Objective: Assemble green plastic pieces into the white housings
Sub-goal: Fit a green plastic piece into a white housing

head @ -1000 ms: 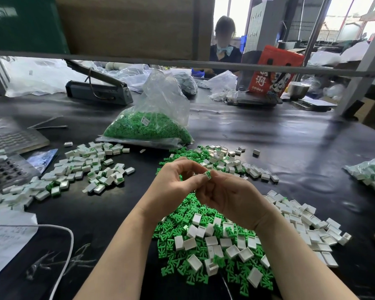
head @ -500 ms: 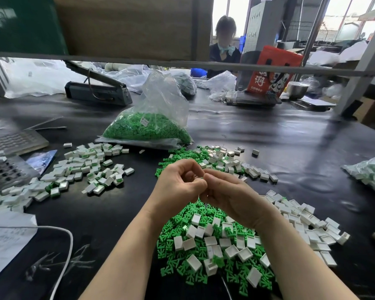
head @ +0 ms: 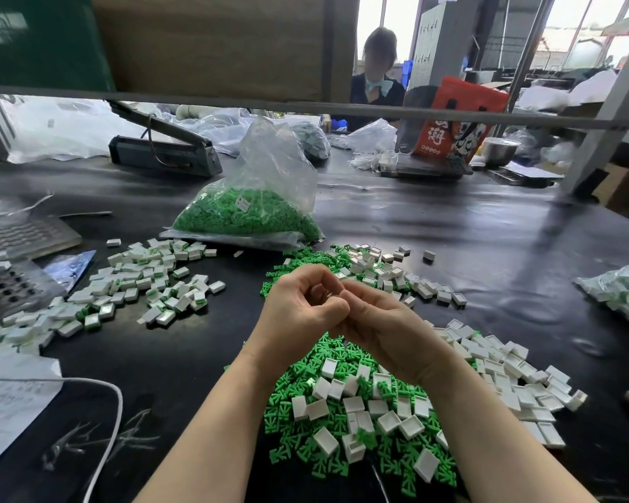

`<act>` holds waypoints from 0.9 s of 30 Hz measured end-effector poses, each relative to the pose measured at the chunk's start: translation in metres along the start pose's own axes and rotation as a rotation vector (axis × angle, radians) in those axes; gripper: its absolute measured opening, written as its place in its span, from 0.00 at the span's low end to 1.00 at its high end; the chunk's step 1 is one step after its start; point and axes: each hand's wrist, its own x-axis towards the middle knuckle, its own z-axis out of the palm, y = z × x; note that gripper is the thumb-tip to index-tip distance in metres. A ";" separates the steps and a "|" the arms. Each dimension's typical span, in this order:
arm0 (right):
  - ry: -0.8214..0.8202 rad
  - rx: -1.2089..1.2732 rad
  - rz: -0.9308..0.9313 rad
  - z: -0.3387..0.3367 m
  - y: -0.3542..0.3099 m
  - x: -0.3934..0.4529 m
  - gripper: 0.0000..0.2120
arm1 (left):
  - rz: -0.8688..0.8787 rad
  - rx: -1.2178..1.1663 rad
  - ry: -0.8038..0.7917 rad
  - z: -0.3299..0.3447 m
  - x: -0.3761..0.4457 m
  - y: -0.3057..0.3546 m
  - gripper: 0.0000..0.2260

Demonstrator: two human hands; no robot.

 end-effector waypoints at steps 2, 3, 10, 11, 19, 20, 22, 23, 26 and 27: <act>0.006 -0.010 0.005 -0.001 0.001 0.000 0.18 | 0.002 0.004 -0.001 0.000 0.000 0.000 0.05; 0.007 -0.018 0.009 -0.001 0.001 0.000 0.19 | 0.003 0.005 -0.002 0.000 0.000 0.000 0.05; 0.004 -0.034 0.026 0.000 0.000 0.000 0.20 | 0.019 0.031 -0.003 -0.002 0.000 0.001 0.03; 0.003 -0.035 0.027 0.000 -0.001 0.000 0.20 | 0.020 0.033 -0.006 -0.003 0.000 0.001 0.03; 0.004 -0.055 0.018 0.001 -0.001 0.000 0.19 | 0.034 0.045 -0.016 -0.003 0.000 -0.001 0.05; 0.004 -0.055 0.021 0.002 -0.001 0.000 0.18 | 0.032 0.038 -0.016 -0.004 0.000 -0.001 0.05; 0.003 -0.060 0.032 0.004 -0.002 0.000 0.19 | 0.020 0.012 -0.013 -0.005 0.000 -0.001 0.05; 0.006 -0.061 0.038 0.005 -0.002 0.000 0.21 | 0.009 -0.015 -0.017 -0.005 0.001 -0.001 0.05; 0.010 -0.023 0.044 0.006 -0.004 -0.001 0.26 | -0.016 -0.116 -0.046 -0.006 0.001 -0.002 0.03; 0.008 -0.003 0.047 0.006 -0.005 -0.001 0.26 | -0.017 -0.134 -0.052 -0.006 0.001 -0.002 0.03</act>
